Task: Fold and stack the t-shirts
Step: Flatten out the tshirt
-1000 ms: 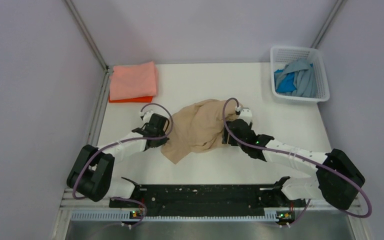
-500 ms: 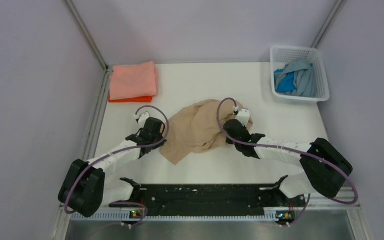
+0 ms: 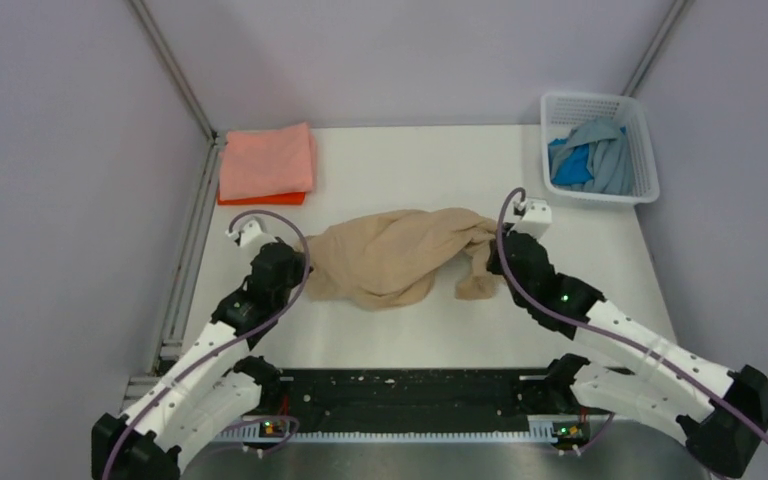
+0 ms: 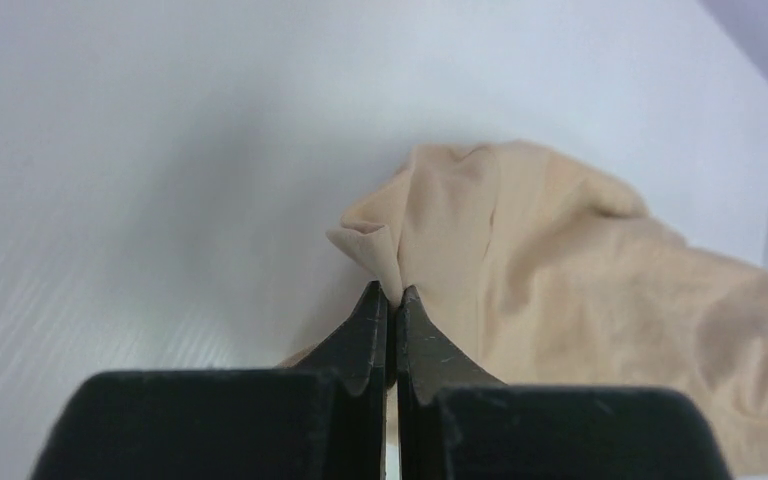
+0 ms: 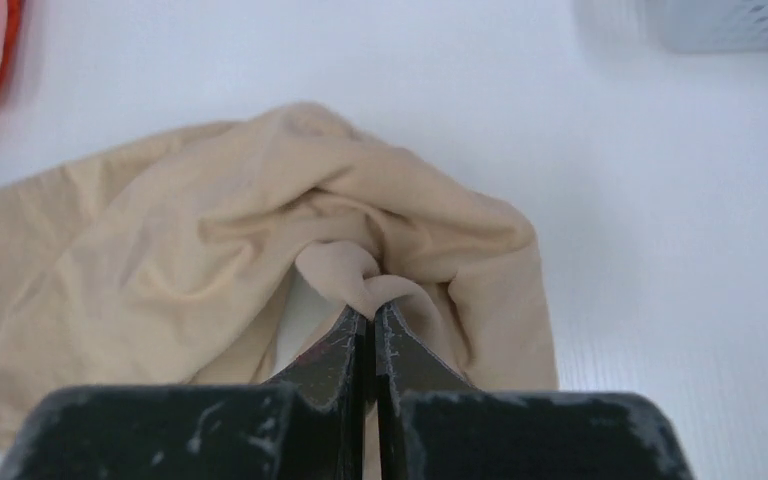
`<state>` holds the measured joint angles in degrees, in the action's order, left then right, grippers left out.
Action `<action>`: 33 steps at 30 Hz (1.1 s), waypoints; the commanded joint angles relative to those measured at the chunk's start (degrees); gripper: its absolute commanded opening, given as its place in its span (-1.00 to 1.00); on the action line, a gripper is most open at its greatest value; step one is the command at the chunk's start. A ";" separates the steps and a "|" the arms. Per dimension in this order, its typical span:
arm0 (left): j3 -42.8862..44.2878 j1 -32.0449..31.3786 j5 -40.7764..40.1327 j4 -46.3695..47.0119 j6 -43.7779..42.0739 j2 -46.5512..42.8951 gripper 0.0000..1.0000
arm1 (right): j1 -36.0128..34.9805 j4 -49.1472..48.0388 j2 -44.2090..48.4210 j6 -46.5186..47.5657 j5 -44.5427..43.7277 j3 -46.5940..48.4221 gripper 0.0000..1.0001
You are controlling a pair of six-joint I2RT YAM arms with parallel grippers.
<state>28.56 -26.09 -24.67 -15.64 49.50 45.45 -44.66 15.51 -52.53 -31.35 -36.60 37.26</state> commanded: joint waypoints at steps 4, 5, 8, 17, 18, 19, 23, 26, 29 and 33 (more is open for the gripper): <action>11.70 -0.17 -7.32 -1.32 -4.43 -6.21 -1.00 | 5.16 1.86 6.73 11.12 -4.19 10.51 -1.00; 13.41 -0.14 -8.86 -1.32 -4.82 -6.31 -1.00 | 5.42 0.84 6.74 13.18 -4.14 12.02 -1.00; 18.92 -0.15 -11.87 -1.35 -7.23 -6.16 -1.00 | 5.70 -0.84 5.81 18.12 -4.08 17.44 -1.00; 33.14 -0.15 -16.66 -3.61 -13.89 -6.70 -1.00 | 5.90 0.71 1.74 27.76 -2.17 33.79 -1.00; 34.09 -0.12 -16.72 -3.61 -14.61 -7.12 -1.00 | 5.90 0.79 1.84 28.14 -1.05 35.22 -1.00; 35.05 -0.18 -16.51 -3.61 -15.43 -7.68 -1.00 | 5.90 1.11 1.94 28.47 0.30 36.90 -1.00; 38.55 -0.15 -15.46 -2.75 -18.15 -9.50 -1.00 | 5.89 2.83 1.25 29.93 5.45 43.44 -1.00; 41.50 -0.15 -14.22 -0.38 -20.46 -9.27 -1.00 | 5.90 2.79 -0.87 33.16 6.40 48.11 -1.00; 43.96 -0.19 -15.65 2.86 -22.48 -5.72 -1.00 | 5.89 1.05 -4.81 36.24 4.32 51.54 -1.00; 46.97 -0.11 -20.96 6.32 -25.73 4.71 -1.00 | 7.85 -7.62 -10.42 40.66 2.66 50.85 -1.00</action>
<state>72.44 -26.20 -41.34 -14.87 28.40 40.01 -39.09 16.40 -57.14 3.05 -33.01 87.48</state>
